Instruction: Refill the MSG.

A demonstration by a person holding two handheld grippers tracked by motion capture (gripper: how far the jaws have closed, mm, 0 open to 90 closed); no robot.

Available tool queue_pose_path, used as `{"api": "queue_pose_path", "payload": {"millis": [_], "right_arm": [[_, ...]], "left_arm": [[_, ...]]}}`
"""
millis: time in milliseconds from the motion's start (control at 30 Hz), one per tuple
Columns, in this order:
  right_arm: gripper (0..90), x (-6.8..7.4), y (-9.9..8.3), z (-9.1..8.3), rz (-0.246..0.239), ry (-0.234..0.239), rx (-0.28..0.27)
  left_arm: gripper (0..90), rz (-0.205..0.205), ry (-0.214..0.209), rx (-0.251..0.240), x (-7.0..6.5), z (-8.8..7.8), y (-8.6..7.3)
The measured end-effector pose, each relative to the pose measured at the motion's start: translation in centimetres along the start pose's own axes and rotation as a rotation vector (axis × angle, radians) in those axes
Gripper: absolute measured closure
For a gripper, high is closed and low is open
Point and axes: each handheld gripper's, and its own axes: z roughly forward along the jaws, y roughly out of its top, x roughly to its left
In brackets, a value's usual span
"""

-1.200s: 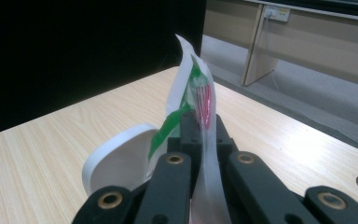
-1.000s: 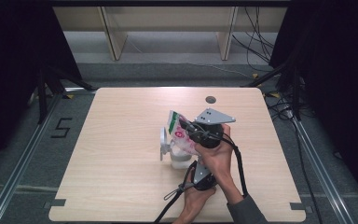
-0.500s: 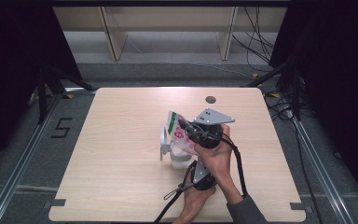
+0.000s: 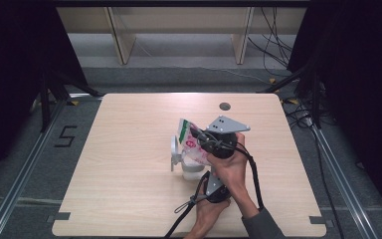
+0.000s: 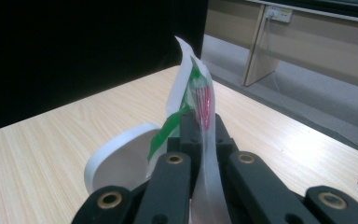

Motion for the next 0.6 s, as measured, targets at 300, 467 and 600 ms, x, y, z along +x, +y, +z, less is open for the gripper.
{"api": "queue_pose_path", "payload": {"millis": [300,467,600], "right_arm": [[89.2,0.29,-0.06,0.26,-0.003,0.006,-0.005],[89.1,0.29,-0.02,0.18,-0.009,-0.003,0.0],[89.1,0.5,-0.04,0.23,0.005,-0.003,-0.001]], "left_arm": [[79.0,-0.002,-0.001,-0.01,-0.04,0.04,0.0],[78.9,-0.002,-0.003,-0.011,-0.02,0.07,0.02],[79.0,0.0,-0.005,-0.007,0.04,0.08,0.06]]}}
